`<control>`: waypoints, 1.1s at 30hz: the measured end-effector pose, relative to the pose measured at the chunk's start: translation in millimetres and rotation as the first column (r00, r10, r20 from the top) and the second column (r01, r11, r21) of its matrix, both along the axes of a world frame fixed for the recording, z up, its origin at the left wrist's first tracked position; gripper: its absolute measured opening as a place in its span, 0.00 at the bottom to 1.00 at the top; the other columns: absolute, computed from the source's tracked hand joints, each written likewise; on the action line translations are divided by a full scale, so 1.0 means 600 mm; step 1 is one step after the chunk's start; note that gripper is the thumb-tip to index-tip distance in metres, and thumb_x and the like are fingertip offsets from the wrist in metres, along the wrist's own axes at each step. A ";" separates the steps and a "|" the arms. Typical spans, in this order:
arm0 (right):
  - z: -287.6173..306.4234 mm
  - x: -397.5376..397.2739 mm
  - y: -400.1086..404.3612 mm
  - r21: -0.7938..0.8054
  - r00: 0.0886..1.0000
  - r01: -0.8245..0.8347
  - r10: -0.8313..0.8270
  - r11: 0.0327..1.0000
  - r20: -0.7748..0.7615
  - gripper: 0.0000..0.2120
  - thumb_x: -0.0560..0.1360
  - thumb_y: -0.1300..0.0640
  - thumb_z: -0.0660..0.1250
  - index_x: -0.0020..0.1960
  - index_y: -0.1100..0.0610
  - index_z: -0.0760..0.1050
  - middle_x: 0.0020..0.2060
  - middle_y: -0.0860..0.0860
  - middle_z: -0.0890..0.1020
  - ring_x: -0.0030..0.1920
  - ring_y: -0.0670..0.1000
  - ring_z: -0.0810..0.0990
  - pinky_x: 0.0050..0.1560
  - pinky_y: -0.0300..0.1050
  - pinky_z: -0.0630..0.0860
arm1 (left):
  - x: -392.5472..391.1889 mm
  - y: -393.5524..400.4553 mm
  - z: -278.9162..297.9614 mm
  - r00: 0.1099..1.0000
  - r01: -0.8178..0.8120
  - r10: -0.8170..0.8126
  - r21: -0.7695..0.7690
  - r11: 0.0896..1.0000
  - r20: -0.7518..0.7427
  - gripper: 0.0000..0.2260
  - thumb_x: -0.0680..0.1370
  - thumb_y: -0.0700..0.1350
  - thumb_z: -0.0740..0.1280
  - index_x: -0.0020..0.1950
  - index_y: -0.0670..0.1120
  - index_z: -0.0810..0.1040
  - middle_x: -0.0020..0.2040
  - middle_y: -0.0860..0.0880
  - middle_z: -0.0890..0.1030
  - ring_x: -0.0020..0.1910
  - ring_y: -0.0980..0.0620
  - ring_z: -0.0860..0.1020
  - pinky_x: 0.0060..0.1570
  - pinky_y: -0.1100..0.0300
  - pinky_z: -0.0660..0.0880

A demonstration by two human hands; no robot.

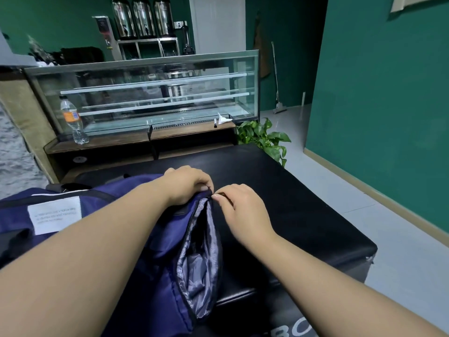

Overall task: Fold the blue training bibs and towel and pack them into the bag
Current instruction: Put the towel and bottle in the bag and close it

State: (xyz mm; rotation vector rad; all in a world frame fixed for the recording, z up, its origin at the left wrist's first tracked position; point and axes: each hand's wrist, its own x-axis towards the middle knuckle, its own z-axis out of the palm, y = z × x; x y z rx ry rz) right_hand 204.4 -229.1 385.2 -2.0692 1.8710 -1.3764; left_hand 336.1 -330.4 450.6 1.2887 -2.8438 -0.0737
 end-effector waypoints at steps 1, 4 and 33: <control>-0.002 0.003 0.007 -0.034 0.999 -0.036 0.036 0.999 -0.022 0.15 0.79 0.48 0.58 0.48 0.55 0.80 0.43 0.47 0.82 0.46 0.50 0.74 0.48 0.46 0.73 | 0.001 -0.005 -0.003 1.000 -0.007 0.007 -0.010 1.000 -0.016 0.10 0.82 0.47 0.59 0.54 0.55 0.79 0.57 0.57 0.77 0.62 0.53 0.69 0.56 0.53 0.61; -0.018 0.009 0.033 -0.115 0.987 -0.144 0.135 0.983 -0.083 0.17 0.78 0.46 0.56 0.46 0.54 0.79 0.40 0.46 0.80 0.42 0.49 0.72 0.44 0.44 0.72 | 0.002 -0.014 -0.009 0.999 -0.032 0.032 -0.019 0.999 -0.043 0.09 0.82 0.47 0.59 0.54 0.55 0.79 0.57 0.56 0.77 0.62 0.53 0.69 0.53 0.56 0.59; -0.053 0.067 0.135 -0.171 0.975 -0.147 0.172 0.974 0.143 0.06 0.73 0.52 0.66 0.44 0.53 0.81 0.40 0.43 0.80 0.41 0.41 0.77 0.44 0.33 0.72 | 0.112 0.146 -0.030 0.921 0.383 -0.384 -0.322 0.866 0.063 0.07 0.75 0.45 0.66 0.50 0.55 0.78 0.52 0.59 0.79 0.53 0.55 0.75 0.43 0.55 0.75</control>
